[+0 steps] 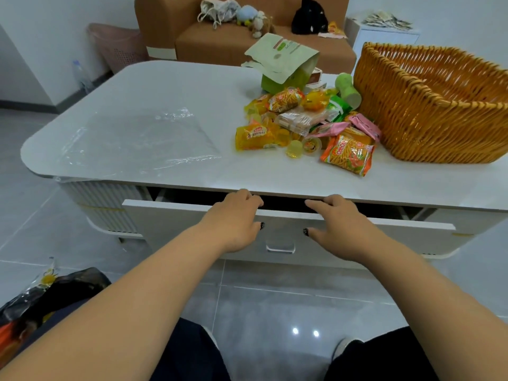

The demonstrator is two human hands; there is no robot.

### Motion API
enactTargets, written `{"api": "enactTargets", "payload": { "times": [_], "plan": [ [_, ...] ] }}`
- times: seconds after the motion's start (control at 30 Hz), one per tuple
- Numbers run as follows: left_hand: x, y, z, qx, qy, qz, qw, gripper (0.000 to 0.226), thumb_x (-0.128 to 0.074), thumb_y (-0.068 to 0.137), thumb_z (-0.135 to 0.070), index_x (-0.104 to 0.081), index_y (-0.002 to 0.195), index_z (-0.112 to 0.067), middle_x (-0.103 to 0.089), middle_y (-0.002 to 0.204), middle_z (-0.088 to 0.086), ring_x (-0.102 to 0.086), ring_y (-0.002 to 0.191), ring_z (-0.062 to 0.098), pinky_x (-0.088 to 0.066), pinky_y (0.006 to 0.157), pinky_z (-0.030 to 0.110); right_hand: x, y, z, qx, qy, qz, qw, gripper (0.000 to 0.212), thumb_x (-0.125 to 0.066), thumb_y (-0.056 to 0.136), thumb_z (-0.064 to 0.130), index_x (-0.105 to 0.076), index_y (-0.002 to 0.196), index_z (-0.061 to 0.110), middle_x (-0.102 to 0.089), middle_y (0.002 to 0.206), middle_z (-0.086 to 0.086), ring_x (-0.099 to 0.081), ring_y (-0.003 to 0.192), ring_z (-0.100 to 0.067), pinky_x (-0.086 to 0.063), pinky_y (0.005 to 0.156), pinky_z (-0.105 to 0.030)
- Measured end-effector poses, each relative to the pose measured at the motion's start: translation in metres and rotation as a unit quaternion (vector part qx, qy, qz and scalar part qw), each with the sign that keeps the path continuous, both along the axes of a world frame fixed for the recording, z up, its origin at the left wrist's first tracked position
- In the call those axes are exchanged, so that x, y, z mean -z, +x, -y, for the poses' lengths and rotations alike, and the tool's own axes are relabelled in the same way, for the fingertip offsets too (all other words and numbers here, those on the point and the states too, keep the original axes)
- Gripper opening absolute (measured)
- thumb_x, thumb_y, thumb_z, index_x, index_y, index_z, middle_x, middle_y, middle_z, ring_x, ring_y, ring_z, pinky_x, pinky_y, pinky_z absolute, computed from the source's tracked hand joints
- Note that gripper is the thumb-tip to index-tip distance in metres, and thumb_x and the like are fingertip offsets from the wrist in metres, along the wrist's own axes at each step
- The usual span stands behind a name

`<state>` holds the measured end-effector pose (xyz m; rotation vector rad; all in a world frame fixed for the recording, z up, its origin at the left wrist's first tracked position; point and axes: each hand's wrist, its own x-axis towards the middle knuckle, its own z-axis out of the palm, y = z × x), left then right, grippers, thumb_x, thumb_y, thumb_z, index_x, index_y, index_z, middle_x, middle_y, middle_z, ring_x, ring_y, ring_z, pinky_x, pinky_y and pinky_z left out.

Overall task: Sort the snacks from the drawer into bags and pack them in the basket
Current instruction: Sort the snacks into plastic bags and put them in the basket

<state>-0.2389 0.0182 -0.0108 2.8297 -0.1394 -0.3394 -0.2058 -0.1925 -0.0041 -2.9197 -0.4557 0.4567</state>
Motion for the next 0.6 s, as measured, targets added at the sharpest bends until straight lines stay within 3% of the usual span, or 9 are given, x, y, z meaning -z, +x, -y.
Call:
{"api": "enactTargets", "payload": {
  "times": [0.07, 0.17, 0.27, 0.37, 0.4, 0.47, 0.53, 0.6],
  "plan": [
    [0.004, 0.001, 0.003, 0.013, 0.026, -0.071, 0.997, 0.062, -0.043, 0.102, -0.038, -0.016, 0.155, -0.02, -0.023, 0.157, 0.006, -0.025, 0.143, 0.026, -0.024, 0.117, 0.047, 0.015, 0.003, -0.001, 0.002, -0.05, -0.035, 0.998, 0.062, -0.041, 0.096, 0.054, -0.016, 0.151, 0.04, -0.022, 0.153, -0.009, -0.017, 0.143, -0.03, -0.013, 0.115, -0.058],
    [0.009, 0.003, 0.009, 0.006, 0.066, -0.118, 0.991, 0.069, -0.042, 0.101, -0.046, -0.006, 0.156, -0.026, -0.016, 0.158, 0.009, -0.017, 0.146, 0.03, -0.011, 0.118, 0.059, 0.028, 0.001, -0.003, 0.01, -0.038, -0.026, 0.999, 0.057, -0.034, 0.096, 0.059, -0.017, 0.149, 0.044, -0.03, 0.146, -0.009, -0.023, 0.138, -0.03, -0.006, 0.112, -0.065],
    [0.01, 0.004, 0.015, -0.016, 0.07, -0.093, 0.993, 0.052, -0.04, 0.103, -0.039, -0.022, 0.151, -0.033, -0.028, 0.147, 0.01, -0.026, 0.137, 0.032, -0.023, 0.111, 0.064, 0.018, -0.008, -0.001, 0.027, -0.006, -0.041, 0.999, 0.048, -0.031, 0.1, 0.052, -0.026, 0.146, 0.044, -0.035, 0.143, -0.007, -0.029, 0.135, -0.03, -0.009, 0.112, -0.065],
    [0.014, -0.001, 0.02, -0.03, 0.09, -0.068, 0.993, 0.03, -0.043, 0.103, -0.025, -0.044, 0.132, -0.03, -0.04, 0.129, 0.008, -0.041, 0.12, 0.031, -0.035, 0.103, 0.059, 0.013, -0.022, 0.001, 0.016, -0.027, -0.043, 0.999, 0.042, -0.033, 0.102, 0.045, -0.035, 0.143, 0.04, -0.039, 0.14, -0.008, -0.035, 0.131, -0.032, -0.019, 0.11, -0.064],
    [0.016, -0.004, 0.021, -0.031, 0.091, -0.066, 0.993, 0.024, -0.044, 0.102, -0.024, -0.049, 0.125, -0.027, -0.042, 0.124, 0.008, -0.046, 0.113, 0.031, -0.04, 0.1, 0.056, 0.012, -0.027, 0.001, 0.018, -0.028, -0.041, 0.999, 0.038, -0.035, 0.102, 0.043, -0.043, 0.138, 0.035, -0.043, 0.135, -0.009, -0.039, 0.129, -0.033, -0.024, 0.108, -0.064],
    [0.014, -0.011, 0.022, -0.017, 0.08, -0.076, 0.994, 0.015, -0.048, 0.1, -0.027, -0.054, 0.113, -0.023, -0.045, 0.116, 0.007, -0.051, 0.103, 0.03, -0.045, 0.094, 0.049, 0.012, -0.038, 0.001, 0.036, -0.018, -0.036, 0.999, 0.023, -0.038, 0.101, 0.038, -0.056, 0.107, 0.024, -0.049, 0.123, -0.009, -0.044, 0.121, -0.033, -0.031, 0.104, -0.063],
    [0.01, -0.019, 0.022, 0.003, 0.067, -0.091, 0.994, 0.016, -0.049, 0.1, -0.029, -0.056, 0.11, -0.019, -0.045, 0.108, 0.004, -0.053, 0.099, 0.029, -0.046, 0.089, 0.042, 0.013, -0.047, -0.001, 0.061, -0.011, -0.03, 0.998, 0.027, -0.04, 0.101, 0.033, -0.047, 0.078, 0.021, -0.051, 0.113, -0.007, -0.047, 0.116, -0.032, -0.031, 0.104, -0.063],
    [0.006, -0.029, 0.023, 0.013, 0.065, -0.096, 0.993, 0.018, -0.048, 0.101, -0.028, -0.056, 0.112, -0.017, -0.044, 0.107, 0.004, -0.054, 0.101, 0.029, -0.044, 0.085, 0.039, 0.015, -0.055, -0.002, 0.08, -0.005, -0.023, 0.996, 0.037, -0.044, 0.099, 0.034, -0.038, 0.064, 0.021, -0.049, 0.102, -0.005, -0.049, 0.111, -0.031, -0.03, 0.103, -0.062]
  ]
}}
